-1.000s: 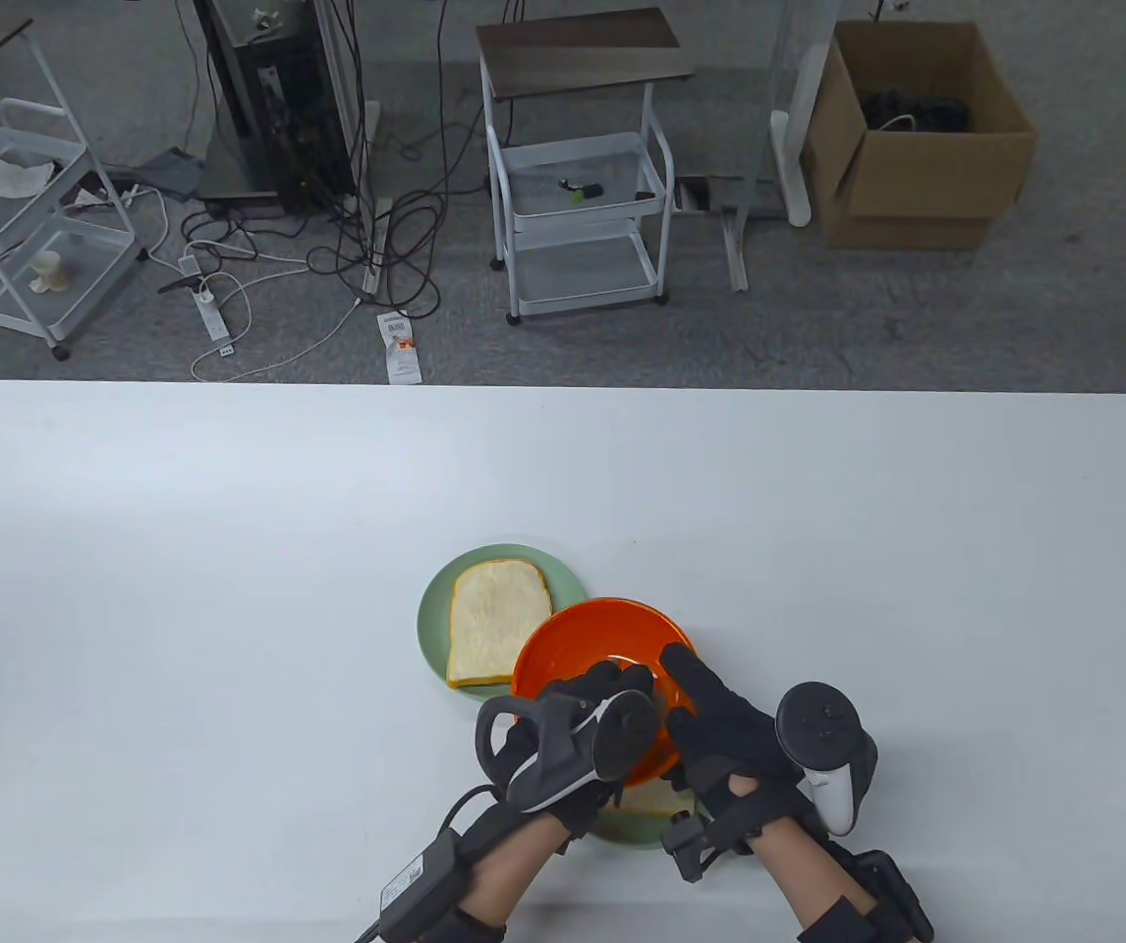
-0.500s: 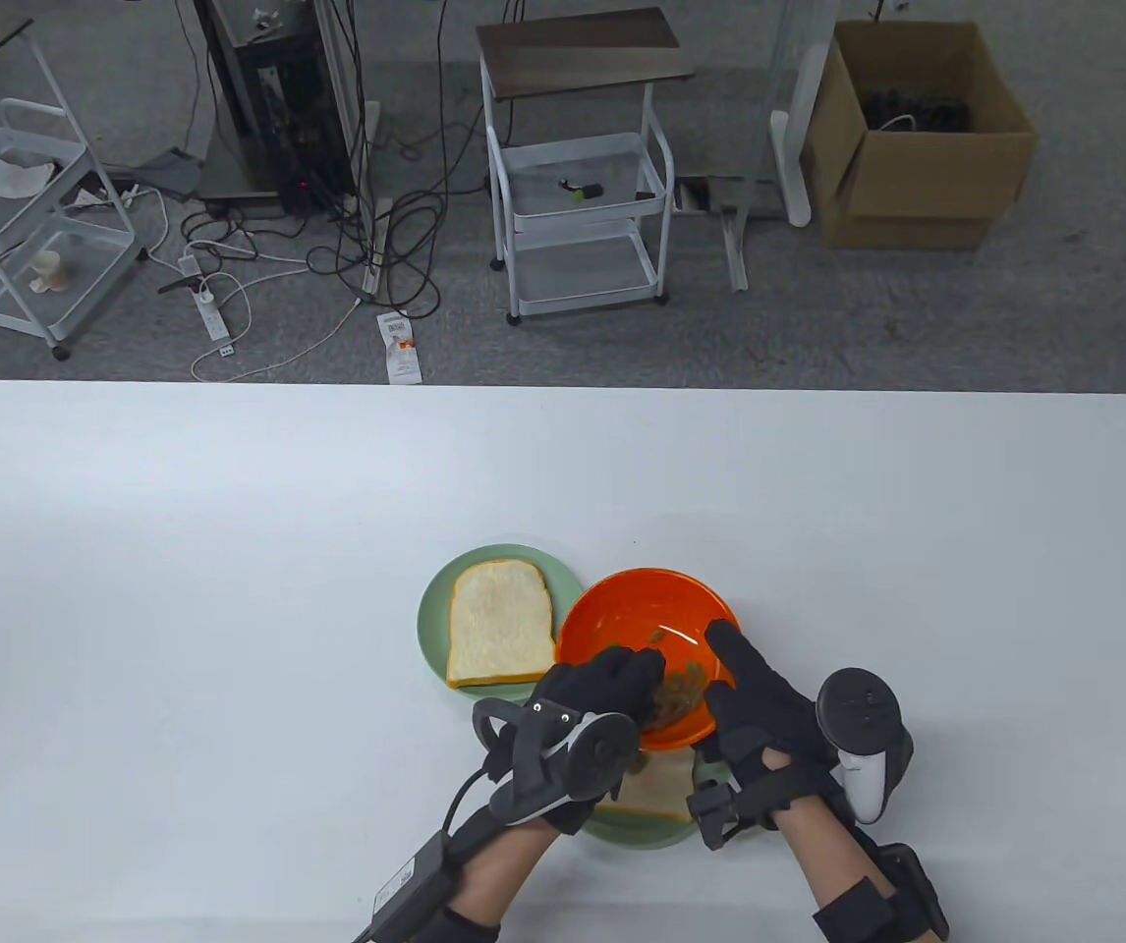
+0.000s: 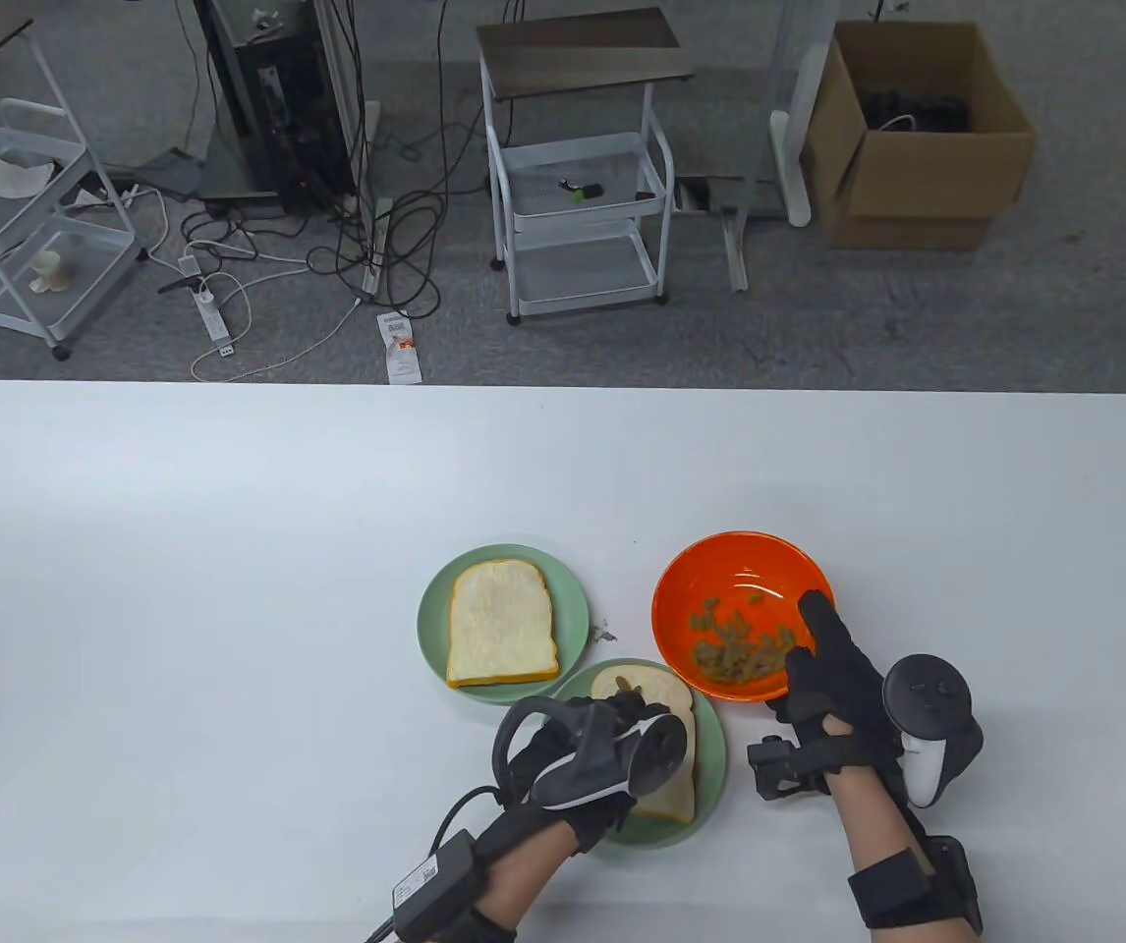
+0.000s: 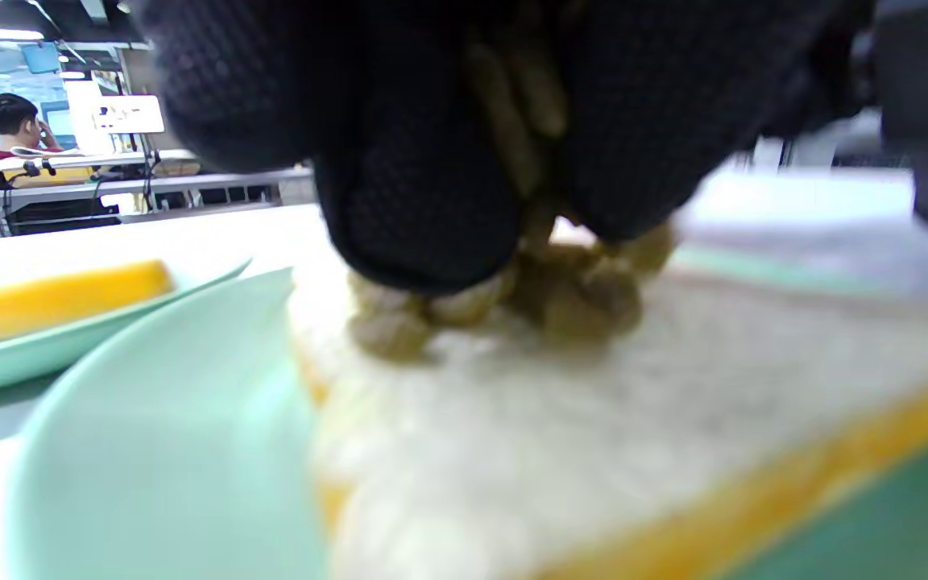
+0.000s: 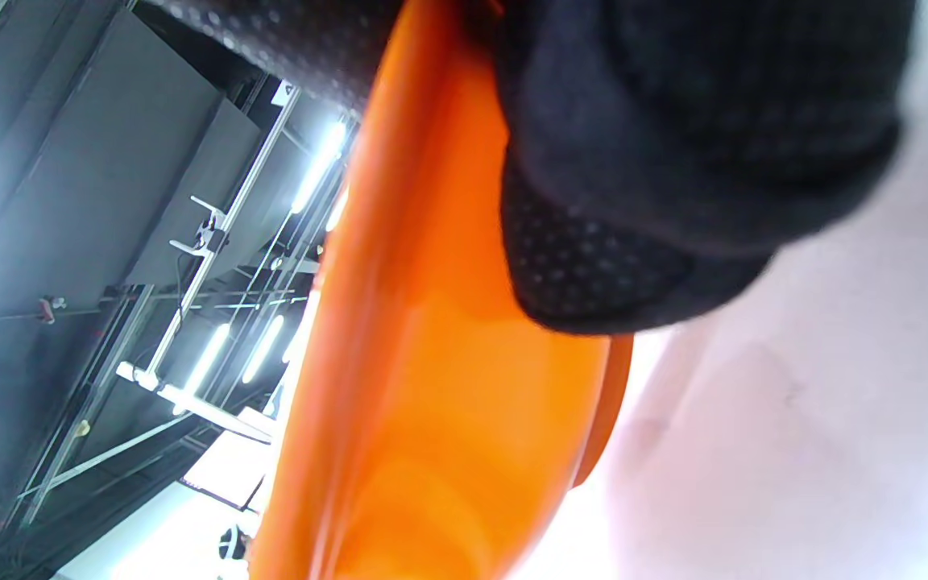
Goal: Sprinkle raisins onto toast
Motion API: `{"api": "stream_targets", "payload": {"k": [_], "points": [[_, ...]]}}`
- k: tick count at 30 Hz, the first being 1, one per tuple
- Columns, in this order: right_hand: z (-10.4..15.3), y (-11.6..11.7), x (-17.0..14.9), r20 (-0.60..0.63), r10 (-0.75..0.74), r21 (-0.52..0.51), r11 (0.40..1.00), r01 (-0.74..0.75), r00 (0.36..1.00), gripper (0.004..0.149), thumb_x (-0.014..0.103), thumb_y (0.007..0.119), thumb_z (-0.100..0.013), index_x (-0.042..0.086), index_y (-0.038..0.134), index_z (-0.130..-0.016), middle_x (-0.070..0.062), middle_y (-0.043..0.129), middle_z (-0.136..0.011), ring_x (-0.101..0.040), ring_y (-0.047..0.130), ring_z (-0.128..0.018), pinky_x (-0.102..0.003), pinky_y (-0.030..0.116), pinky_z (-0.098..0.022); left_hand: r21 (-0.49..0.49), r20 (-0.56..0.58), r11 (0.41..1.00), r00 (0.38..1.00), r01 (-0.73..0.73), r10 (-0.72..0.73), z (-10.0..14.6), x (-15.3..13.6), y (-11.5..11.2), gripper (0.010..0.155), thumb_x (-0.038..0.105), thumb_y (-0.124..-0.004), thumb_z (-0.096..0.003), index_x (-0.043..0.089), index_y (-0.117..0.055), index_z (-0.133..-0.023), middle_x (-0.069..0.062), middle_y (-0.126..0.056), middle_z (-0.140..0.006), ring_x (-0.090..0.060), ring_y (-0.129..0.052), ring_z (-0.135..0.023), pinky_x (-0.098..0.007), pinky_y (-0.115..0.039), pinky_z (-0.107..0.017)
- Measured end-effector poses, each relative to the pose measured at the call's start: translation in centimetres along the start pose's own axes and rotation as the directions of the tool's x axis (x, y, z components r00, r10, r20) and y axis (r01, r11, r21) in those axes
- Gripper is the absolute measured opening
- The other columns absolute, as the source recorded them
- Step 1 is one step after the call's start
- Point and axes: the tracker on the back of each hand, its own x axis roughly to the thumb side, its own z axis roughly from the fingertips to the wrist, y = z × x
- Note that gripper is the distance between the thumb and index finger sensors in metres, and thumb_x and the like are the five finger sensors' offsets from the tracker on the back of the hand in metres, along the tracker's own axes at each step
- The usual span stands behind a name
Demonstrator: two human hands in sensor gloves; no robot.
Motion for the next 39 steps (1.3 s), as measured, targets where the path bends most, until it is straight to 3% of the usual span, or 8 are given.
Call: {"api": "stream_targets", "payload": {"k": [2,8,18,23,29,31,34,39], "points": [[0.0,0.0,0.0,0.001,0.001,-0.001,1.0,-0.001,1.0,0.057,0.014,0.083,-0.045,0.01,0.072,-0.101,-0.038,0.07,-0.095,-0.037,0.105,-0.019,-0.032,0.095,-0.009,-0.048,-0.012,0.999,1.0,0.011,-0.012,0.0,0.2,-0.2,0.046,0.048,-0.095,-0.0413,0.039,-0.091,-0.086,0.007,-0.1,-0.079,-0.008,-0.112,-0.043,-0.027,-0.097,-0.039],[0.3,0.3,0.6,0.023,-0.005,0.021,1.0,0.004,1.0,0.057,0.014,0.083,-0.046,0.01,0.072,-0.101,-0.038,0.07,-0.095,-0.037,0.105,-0.019,-0.032,0.095,-0.009,-0.017,-0.021,0.998,0.998,-0.053,0.053,-0.1,-0.1,0.0,0.045,0.055,-0.091,-0.0421,0.037,-0.094,-0.083,0.007,-0.104,-0.071,-0.01,-0.112,-0.038,-0.029,-0.097,-0.036],[0.2,0.1,0.7,0.028,-0.017,0.009,1.0,0.017,0.999,0.057,0.014,0.083,-0.046,0.01,0.071,-0.102,-0.038,0.07,-0.095,-0.037,0.105,-0.02,-0.032,0.095,-0.009,0.15,-0.054,0.985,0.994,-0.085,0.094,-1.7,-0.5,-0.2,0.044,0.046,-0.088,-0.0448,0.04,-0.089,-0.088,0.009,-0.102,-0.079,-0.009,-0.112,-0.045,-0.031,-0.096,-0.041],[-0.2,-0.4,0.2,0.011,-0.022,-0.02,1.0,0.023,1.0,0.057,0.014,0.083,-0.046,0.01,0.072,-0.101,-0.038,0.07,-0.095,-0.038,0.105,-0.02,-0.032,0.095,-0.009,0.088,-0.06,0.994,0.995,-0.068,0.074,-2.1,-0.3,-0.3,0.051,0.055,-0.076,-0.0475,0.04,-0.082,-0.096,0.009,-0.098,-0.089,-0.014,-0.11,-0.053,-0.034,-0.093,-0.046],[-0.5,-0.7,-0.4,-0.008,-0.019,-0.027,0.999,0.019,1.0,0.057,0.014,0.083,-0.046,0.009,0.072,-0.101,-0.039,0.07,-0.095,-0.038,0.105,-0.02,-0.033,0.095,-0.01,0.083,-0.067,0.994,0.995,-0.068,0.073,-1.7,-0.7,0.2,0.061,0.07,-0.064,-0.0443,0.04,-0.089,-0.09,0.004,-0.094,-0.095,-0.016,-0.11,-0.054,-0.035,-0.093,-0.047],[-0.5,-0.6,-0.4,-0.01,-0.023,-0.025,0.999,0.023,1.0,0.057,0.014,0.083,-0.046,0.01,0.072,-0.101,-0.038,0.07,-0.095,-0.038,0.105,-0.02,-0.033,0.095,-0.01,0.122,-0.05,0.984,0.99,-0.128,0.135,-1.4,-1.2,0.6,0.058,0.071,-0.067,-0.0435,0.04,-0.093,-0.085,0.004,-0.094,-0.094,-0.016,-0.11,-0.054,-0.035,-0.093,-0.047],[-0.4,-0.4,-0.3,0.0,-0.016,-0.019,1.0,0.016,1.0,0.057,0.014,0.083,-0.046,0.01,0.072,-0.102,-0.038,0.069,-0.095,-0.038,0.105,-0.02,-0.033,0.095,-0.01,0.22,-0.051,0.957,0.978,-0.188,0.204,-0.7,-2.1,1.6,0.046,0.064,-0.081,-0.0423,0.041,-0.096,-0.08,0.008,-0.096,-0.091,-0.016,-0.108,-0.066,-0.038,-0.091,-0.053],[0.2,0.5,0.4,0.047,-0.02,0.016,1.0,0.019,0.999,0.057,0.015,0.083,-0.046,0.011,0.072,-0.102,-0.038,0.069,-0.096,-0.038,0.105,-0.02,-0.033,0.095,-0.01,0.356,-0.093,0.911,0.962,-0.21,0.258,0.5,-4.1,3.4,0.055,0.065,-0.084,-0.041,0.042,-0.087,-0.091,0.008,-0.088,-0.1,-0.019,-0.1,-0.081,-0.041,-0.087,-0.061]]}}
